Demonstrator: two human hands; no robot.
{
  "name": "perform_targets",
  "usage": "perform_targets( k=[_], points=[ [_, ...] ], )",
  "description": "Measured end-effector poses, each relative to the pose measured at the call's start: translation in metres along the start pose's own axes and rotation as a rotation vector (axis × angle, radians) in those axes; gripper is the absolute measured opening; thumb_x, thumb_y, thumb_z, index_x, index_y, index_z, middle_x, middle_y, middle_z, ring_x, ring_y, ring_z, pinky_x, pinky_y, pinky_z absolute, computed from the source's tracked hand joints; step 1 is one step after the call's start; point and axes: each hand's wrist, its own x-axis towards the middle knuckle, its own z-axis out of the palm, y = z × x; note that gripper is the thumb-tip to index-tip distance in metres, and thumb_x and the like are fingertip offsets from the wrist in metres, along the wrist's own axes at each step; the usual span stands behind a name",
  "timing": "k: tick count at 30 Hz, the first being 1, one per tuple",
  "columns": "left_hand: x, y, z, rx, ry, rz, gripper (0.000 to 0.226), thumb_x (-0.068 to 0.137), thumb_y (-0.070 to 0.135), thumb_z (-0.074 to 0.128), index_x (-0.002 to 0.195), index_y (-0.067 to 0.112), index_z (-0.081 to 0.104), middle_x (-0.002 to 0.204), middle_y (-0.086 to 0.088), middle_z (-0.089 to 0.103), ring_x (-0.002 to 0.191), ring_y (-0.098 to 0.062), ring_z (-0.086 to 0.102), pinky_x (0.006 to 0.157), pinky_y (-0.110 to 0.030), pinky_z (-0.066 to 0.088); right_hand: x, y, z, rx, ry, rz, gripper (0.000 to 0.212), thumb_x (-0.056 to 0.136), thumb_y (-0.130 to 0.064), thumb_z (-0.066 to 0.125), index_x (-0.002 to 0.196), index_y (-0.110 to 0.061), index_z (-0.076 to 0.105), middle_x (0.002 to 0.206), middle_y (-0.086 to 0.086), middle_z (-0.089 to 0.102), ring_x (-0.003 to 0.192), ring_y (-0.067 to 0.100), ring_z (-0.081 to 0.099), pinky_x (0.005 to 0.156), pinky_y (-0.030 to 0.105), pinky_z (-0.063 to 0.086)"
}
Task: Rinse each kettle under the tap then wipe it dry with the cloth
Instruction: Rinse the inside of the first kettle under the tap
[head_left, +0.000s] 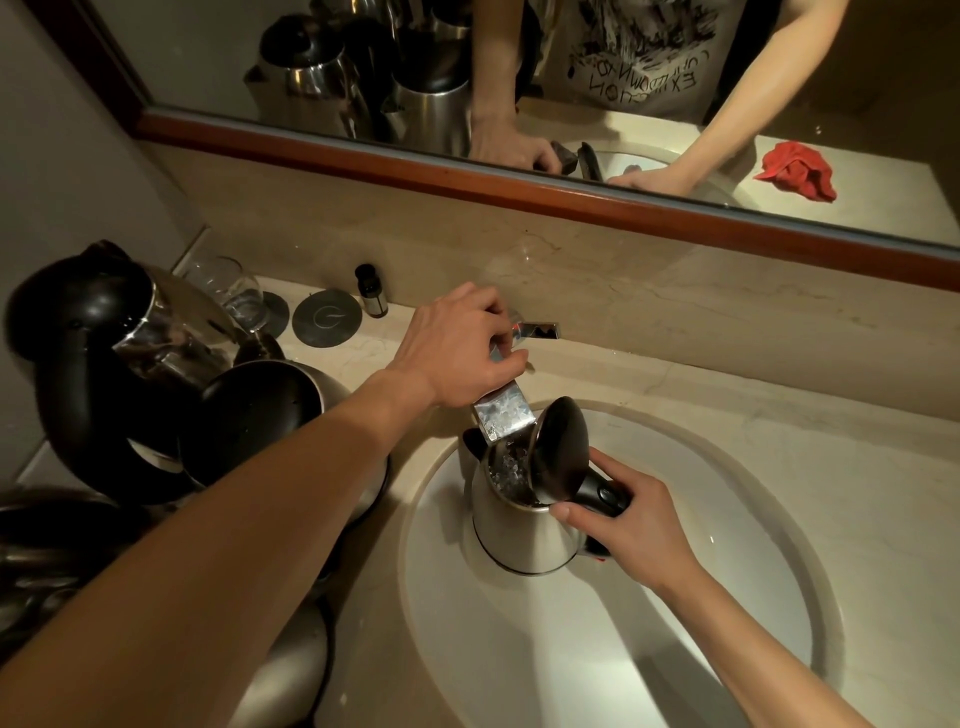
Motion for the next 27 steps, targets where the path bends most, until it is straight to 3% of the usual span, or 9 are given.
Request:
perform_targets(
  k=[10,19,27],
  points=[
    [-0.0004,-0.0001,0.0004,0.003,0.01,0.0,0.036,0.083,0.056,0.047,0.077,0.027,0.067,0.098,0.01,0.056,0.097,-0.01,0.046,0.069,-0.029,0.028,-0.0012,-0.0015,0.0011,0.028,0.0,0.023,0.085,0.057,-0.051,0.093,0.137,-0.038,0.068,0.104,-0.007,0.08,0.061,-0.002,0.064,0.072,0.034,0.053],
    [-0.0005,0.0003,-0.0003,0.007,0.006,-0.003,0.036,0.083,0.056,0.046,0.076,0.027,0.066,0.098,0.011,0.055,0.093,-0.006,0.039,0.069,-0.029,0.025,-0.0007,0.0001,0.001,0.024,-0.011,0.031,0.084,0.058,-0.054,0.093,0.137,-0.04,0.067,0.109,-0.006,0.08,0.062,-0.007,0.062,0.078,0.038,0.053],
    [-0.0001,0.0002,-0.0004,0.008,0.005,0.0,0.035,0.083,0.056,0.046,0.076,0.028,0.065,0.098,0.01,0.056,0.095,-0.008,0.043,0.068,-0.029,0.026,-0.0012,-0.0018,0.0006,0.034,-0.019,0.03,0.082,0.058,-0.053,0.093,0.135,-0.042,0.068,0.098,-0.012,0.078,0.06,-0.007,0.062,0.077,0.036,0.051]
  ],
)
